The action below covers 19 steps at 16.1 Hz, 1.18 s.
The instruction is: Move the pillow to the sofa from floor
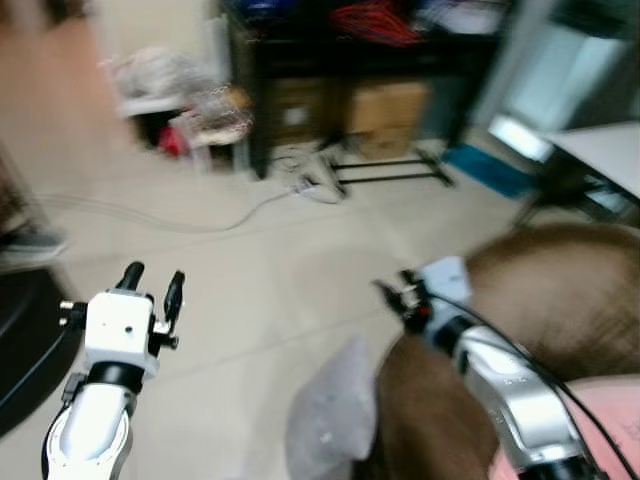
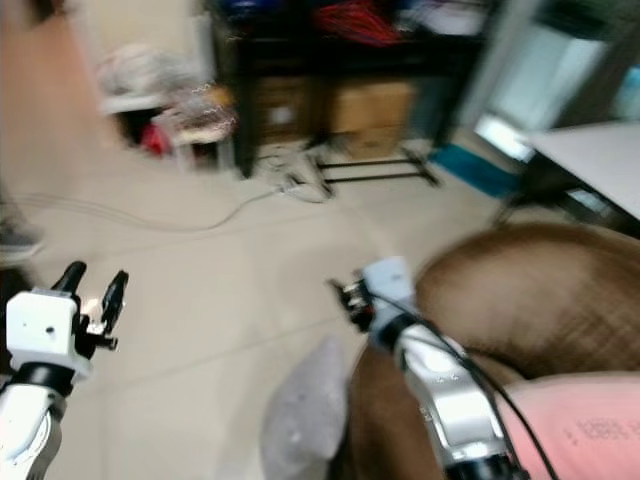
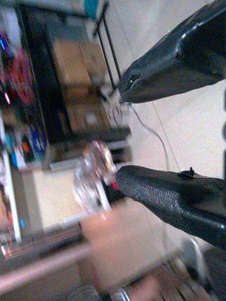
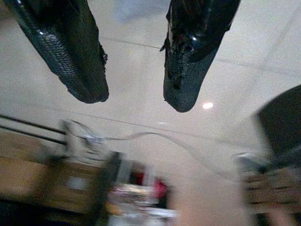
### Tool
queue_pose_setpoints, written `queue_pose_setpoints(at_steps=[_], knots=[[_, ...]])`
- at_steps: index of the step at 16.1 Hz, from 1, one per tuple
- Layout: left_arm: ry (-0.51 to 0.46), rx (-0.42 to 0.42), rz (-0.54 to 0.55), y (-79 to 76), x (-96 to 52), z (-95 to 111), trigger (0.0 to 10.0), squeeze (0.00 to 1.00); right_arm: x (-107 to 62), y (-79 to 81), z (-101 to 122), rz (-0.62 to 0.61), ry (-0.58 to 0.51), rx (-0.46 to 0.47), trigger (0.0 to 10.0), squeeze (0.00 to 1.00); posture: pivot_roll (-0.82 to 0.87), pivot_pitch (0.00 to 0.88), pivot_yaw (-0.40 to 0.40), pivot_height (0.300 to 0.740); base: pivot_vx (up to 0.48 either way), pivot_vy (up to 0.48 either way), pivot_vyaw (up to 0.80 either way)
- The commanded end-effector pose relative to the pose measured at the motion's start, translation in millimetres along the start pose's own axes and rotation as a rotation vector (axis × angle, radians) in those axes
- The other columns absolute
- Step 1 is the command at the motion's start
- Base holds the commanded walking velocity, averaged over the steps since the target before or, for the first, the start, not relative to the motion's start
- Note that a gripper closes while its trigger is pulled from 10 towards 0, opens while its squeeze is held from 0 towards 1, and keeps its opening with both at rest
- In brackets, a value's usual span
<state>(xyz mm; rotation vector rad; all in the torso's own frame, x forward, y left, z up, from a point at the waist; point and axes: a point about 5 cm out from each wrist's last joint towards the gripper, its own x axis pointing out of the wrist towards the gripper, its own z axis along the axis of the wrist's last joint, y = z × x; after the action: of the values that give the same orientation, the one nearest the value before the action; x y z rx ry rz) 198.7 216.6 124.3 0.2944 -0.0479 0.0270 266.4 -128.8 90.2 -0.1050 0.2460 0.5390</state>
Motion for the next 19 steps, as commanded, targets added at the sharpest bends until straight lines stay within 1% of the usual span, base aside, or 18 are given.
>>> queue_pose_setpoints(at_steps=[1,3,5,6,7,8,9,10,12,14,17,18,19], knots=[[-0.002,0.013,0.01,-1.8,-1.8,0,10.0,0.0,-5.5,-8.0,-1,0.01,0.009,-0.045,10.0,0.0,0.08,0.0,-0.099,0.74,0.0,0.0,0.0],[0.005,0.019,0.011,-3.7,-3.7,-1,10.0,0.0,-6.0,-9.6,-2,0.016,0.009,-0.026,10.0,0.0,0.08,0.0,-0.108,0.74,0.0,0.0,0.0],[0.013,0.019,0.021,-3.2,-4.0,-2,10.0,0.0,-4.4,-12.6,-1,-0.035,0.0,-0.013,10.0,0.0,0.09,0.0,-0.111,0.74,0.0,0.0,0.0],[0.022,0.026,0.035,-1.4,-3.7,-3,10.0,0.0,-3.2,-18.2,-2,-0.124,-0.01,0.032,10.0,0.0,0.09,0.0,-0.111,0.74,0.0,0.0,0.0],[0.032,0.034,0.063,1.7,-2.4,-4,10.0,0.0,-3.9,-26.5,-5,-0.242,-0.019,0.107,10.0,0.0,0.08,0.0,-0.109,0.735,0.0,0.0,0.0],[0.041,0.035,0.098,5.7,-1.3,-6,10.0,0.0,-6.5,-32.1,-7,-0.315,-0.028,0.174,10.0,0.0,0.08,0.0,-0.109,0.725,0.0,0.0,0.0],[0.069,0.044,0.156,13.4,-0.3,-10,10.0,0.0,-10.9,-37.0,-11,-0.381,-0.029,0.218,10.0,0.0,0.08,0.0,-0.109,0.71,0.0,0.0,0.0],[0.067,0.032,0.181,17.4,0.7,-10,10.0,0.0,-13.4,-39.8,-13,-0.419,-0.028,0.245,10.0,0.0,0.07,0.0,-0.104,0.7,0.0,0.0,0.0],[0.058,0.007,0.198,20.1,2.6,-9,10.0,0.0,-17.3,-44.3,-16,-0.49,-0.022,0.288,10.0,0.0,0.07,0.0,-0.099,0.681,0.0,0.0,0.0],[0.056,0.003,0.19,18.0,3.9,-8,10.0,0.0,-17.8,-44.4,-16,-0.5,-0.019,0.286,10.0,0.0,0.06,0.0,-0.095,0.661,0.0,0.0,0.0],[0.058,-0.001,0.179,12.6,3.9,-9,10.0,0.0,-14.0,-41.8,-12,-0.457,-0.012,0.242,10.0,0.0,0.06,0.0,-0.102,0.636,0.0,0.0,0.0],[0.059,0.008,0.16,9.6,3.9,-9,10.0,0.0,-12.5,-41.2,-10,-0.433,-0.009,0.223,10.0,0.0,0.07,0.0,-0.105,0.621,0.0,0.0,0.0],[0.061,0.006,0.155,8.8,3.7,-10,10.0,0.0,-12.2,-41.1,-10,-0.433,-0.009,0.222,10.0,0.0,0.06,0.0,-0.098,0.611,0.0,0.0,0.0]])
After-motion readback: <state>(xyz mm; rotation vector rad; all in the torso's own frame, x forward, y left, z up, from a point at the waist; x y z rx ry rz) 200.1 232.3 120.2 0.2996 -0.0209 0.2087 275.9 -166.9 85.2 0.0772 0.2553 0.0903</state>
